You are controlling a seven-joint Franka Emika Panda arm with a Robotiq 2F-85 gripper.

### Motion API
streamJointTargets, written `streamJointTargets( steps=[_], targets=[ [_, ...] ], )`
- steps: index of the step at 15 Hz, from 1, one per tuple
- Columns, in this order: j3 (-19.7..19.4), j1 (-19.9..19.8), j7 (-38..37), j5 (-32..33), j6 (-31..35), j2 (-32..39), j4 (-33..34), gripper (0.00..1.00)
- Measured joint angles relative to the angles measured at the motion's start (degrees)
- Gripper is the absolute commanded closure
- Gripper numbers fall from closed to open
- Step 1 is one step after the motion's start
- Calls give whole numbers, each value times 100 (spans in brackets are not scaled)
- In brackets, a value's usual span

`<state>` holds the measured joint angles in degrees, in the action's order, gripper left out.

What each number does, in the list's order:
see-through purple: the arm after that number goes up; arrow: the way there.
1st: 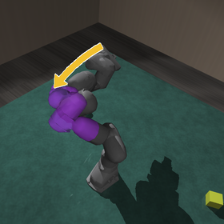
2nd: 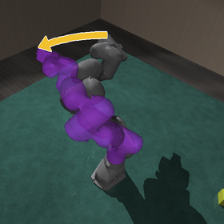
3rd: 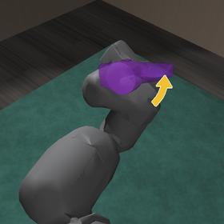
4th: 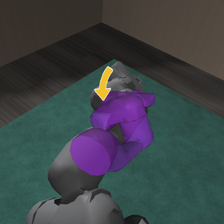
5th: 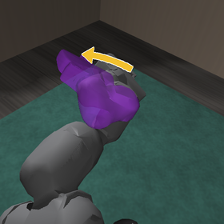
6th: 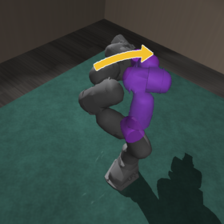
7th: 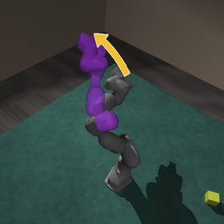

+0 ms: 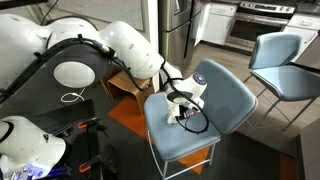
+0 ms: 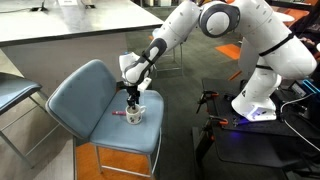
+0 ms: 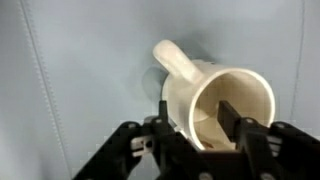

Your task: Move the white mug to the right

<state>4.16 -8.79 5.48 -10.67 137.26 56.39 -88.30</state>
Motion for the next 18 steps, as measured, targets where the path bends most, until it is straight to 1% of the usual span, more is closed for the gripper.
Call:
streamJointTargets(
  steps=[2,3,4,5,9,12,14,18],
  targets=[
    [9,-1,0,0,-1,48,38,86],
    [16,1,0,0,-1,57,40,95],
    [16,4,0,3,0,59,40,99],
    [9,3,0,9,0,58,40,100],
    [-62,27,-49,15,-6,58,6,98],
    [-117,28,-136,14,-6,23,-56,98],
    [-228,30,-177,14,-3,-90,-235,98],
    [-559,37,-347,51,7,-456,-820,98]
  ],
)
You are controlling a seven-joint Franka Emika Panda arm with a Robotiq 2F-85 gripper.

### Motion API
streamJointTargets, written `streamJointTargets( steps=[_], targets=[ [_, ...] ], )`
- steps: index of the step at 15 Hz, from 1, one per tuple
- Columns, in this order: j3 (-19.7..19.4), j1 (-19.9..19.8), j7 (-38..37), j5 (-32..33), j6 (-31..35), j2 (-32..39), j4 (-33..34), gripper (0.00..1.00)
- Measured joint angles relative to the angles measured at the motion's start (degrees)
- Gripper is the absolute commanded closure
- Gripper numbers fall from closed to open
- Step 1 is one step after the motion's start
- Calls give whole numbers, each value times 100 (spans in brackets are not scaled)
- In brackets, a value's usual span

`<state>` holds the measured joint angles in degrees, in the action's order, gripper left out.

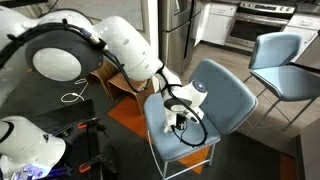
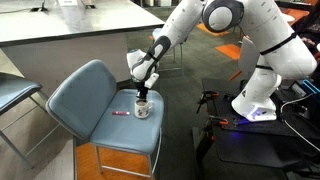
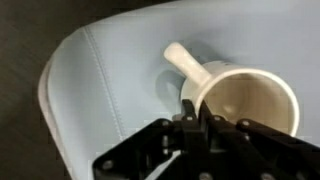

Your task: Move the white mug to the right

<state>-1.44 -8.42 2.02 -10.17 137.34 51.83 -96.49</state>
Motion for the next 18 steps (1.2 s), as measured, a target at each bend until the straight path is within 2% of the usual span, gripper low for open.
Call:
streamJointTargets(
  steps=[4,9,12,18],
  targets=[
    [-368,180,-487,228,3,-355,-459,98],
    [-968,934,-1814,934,-56,-484,-551,98],
    [-1030,1143,-2105,1035,-141,-482,-523,98],
    [-1048,1119,-2180,1035,-156,-384,-419,98]
  ],
)
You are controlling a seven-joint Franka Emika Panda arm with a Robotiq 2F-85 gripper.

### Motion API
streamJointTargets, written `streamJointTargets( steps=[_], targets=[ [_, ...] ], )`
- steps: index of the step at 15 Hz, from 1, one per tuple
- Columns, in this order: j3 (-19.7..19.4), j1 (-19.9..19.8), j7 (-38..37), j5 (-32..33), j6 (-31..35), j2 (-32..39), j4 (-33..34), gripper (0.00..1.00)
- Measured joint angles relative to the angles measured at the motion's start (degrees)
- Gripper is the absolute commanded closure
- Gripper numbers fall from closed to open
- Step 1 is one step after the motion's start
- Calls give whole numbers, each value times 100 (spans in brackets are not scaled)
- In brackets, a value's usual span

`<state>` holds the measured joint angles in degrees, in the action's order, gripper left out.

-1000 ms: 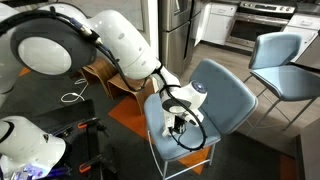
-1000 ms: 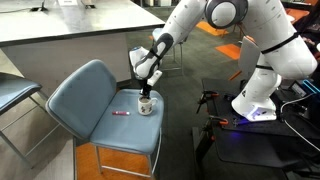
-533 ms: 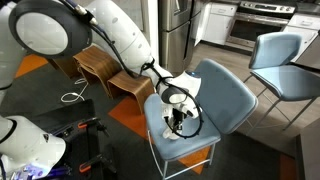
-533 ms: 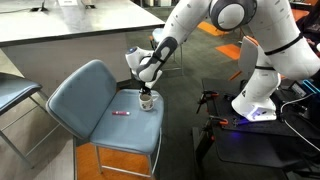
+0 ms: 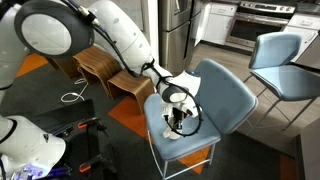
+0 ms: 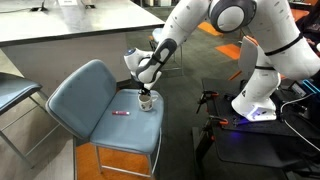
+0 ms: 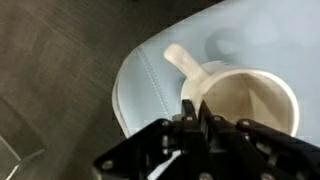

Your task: Move the white mug to the right

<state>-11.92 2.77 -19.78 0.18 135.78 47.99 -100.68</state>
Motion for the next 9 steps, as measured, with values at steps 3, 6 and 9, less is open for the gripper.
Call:
streamJointTargets(
  steps=[3,6,9],
  targets=[
    [-15,-11,0,0,0,167,203,98],
    [-41,-11,0,0,0,331,403,67],
    [-76,-17,-2,0,-11,408,504,52]
  ],
)
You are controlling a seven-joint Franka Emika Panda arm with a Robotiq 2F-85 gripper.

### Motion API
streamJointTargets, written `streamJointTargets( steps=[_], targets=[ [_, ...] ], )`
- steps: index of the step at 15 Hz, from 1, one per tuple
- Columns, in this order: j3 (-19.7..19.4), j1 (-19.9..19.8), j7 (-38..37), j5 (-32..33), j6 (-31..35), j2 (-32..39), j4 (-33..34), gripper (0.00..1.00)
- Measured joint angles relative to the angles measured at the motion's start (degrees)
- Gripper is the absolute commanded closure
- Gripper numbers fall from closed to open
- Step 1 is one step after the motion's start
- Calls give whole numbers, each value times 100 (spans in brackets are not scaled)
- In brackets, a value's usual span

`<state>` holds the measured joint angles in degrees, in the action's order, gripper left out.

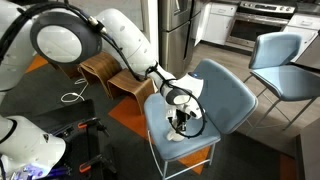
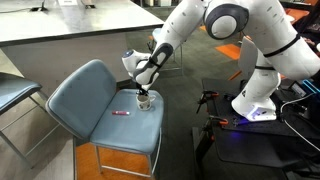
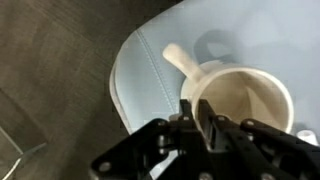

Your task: Move the white mug to the right

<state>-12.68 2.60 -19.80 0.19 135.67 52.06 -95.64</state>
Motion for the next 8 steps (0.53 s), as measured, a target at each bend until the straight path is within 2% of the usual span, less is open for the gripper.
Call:
streamJointTargets(
  steps=[6,8],
  targets=[
    [48,5,44,0,-45,-186,-22,6],
    [137,21,66,0,-58,-470,-222,0]
  ],
)
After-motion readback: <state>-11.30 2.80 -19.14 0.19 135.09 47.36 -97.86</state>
